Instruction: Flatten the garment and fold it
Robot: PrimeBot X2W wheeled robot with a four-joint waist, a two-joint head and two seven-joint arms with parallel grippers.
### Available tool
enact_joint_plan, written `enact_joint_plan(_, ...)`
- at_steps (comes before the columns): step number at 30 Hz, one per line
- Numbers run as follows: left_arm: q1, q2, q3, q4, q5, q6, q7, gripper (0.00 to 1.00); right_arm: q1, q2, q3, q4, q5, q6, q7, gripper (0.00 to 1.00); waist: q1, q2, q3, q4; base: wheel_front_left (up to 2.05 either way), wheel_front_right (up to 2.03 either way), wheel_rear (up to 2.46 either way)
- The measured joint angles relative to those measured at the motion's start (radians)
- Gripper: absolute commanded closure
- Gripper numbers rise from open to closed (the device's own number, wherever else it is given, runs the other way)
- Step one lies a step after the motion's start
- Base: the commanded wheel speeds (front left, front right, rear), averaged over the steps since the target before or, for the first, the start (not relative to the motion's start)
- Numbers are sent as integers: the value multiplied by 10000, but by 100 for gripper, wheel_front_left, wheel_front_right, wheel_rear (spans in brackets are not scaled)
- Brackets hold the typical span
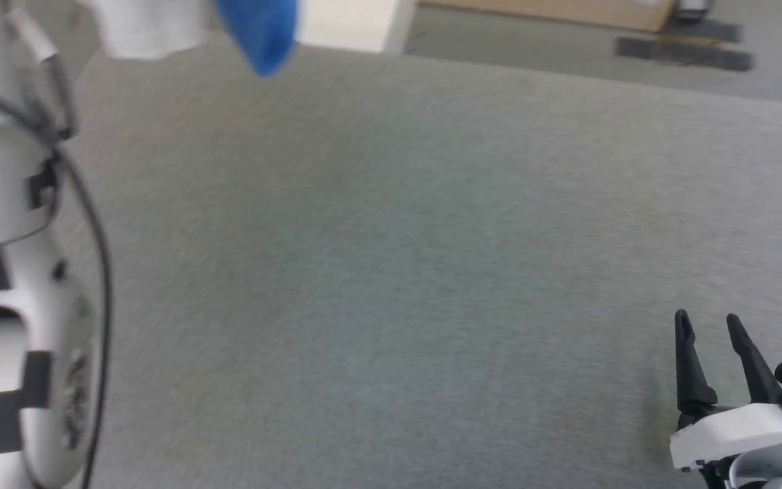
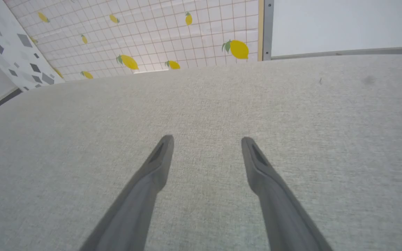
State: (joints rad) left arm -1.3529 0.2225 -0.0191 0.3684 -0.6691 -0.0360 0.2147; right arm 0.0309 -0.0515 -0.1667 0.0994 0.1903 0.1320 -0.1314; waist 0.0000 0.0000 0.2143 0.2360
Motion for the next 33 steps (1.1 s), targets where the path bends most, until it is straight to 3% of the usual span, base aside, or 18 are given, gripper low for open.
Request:
enact_joint_plan(6,-192,-1206,-823,746,-759,-261,1045,100,-125,6,-31,571,274,0,-366,0,0,0,-555,-927,0,0,0)
enact_joint_plan(9,493,-1498,-1511,1028,-1091,-431,1655,100,-126,2,-130,725,318,0,-453,0,0,0,-803,-1326,0,0,0)
enact_joint_plan(15,3271,-1674,-2878,1371,-2019,-487,1952,100,-128,4,-138,784,324,0,-464,0,0,0,-1130,-2018,0,0,0)
enact_joint_plan(21,6221,-1714,-5501,1599,-3716,-105,2052,100,-130,6,-42,830,372,0,-464,0,0,0,-1171,-2605,0,0,0)
enact_joint_plan(26,7800,-1735,-7728,2462,-3248,282,3231,100,-130,4,0,857,435,0,-499,0,0,0,-1095,-2979,0,0,0)
enact_joint_plan(28,7966,-1766,-7892,2592,-3080,407,3358,100,-130,4,-10,865,491,0,-543,0,0,0,-1025,-3032,0,0,0)
enact_joint_plan(29,7967,-1764,-7804,2568,-3124,424,3352,56,-130,4,-15,882,500,0,-552,0,0,0,-994,-3043,0,0,0)
enact_joint_plan(30,7964,-1766,-7626,2495,-3267,497,3300,0,-129,8,-27,901,504,0,-556,0,0,0,-985,-3036,0,0,0)
enact_joint_plan(33,7861,-1747,-7024,2090,-3684,683,2989,0,-120,4,-63,988,535,0,-598,0,0,0,-1022,-2955,0,0,0)
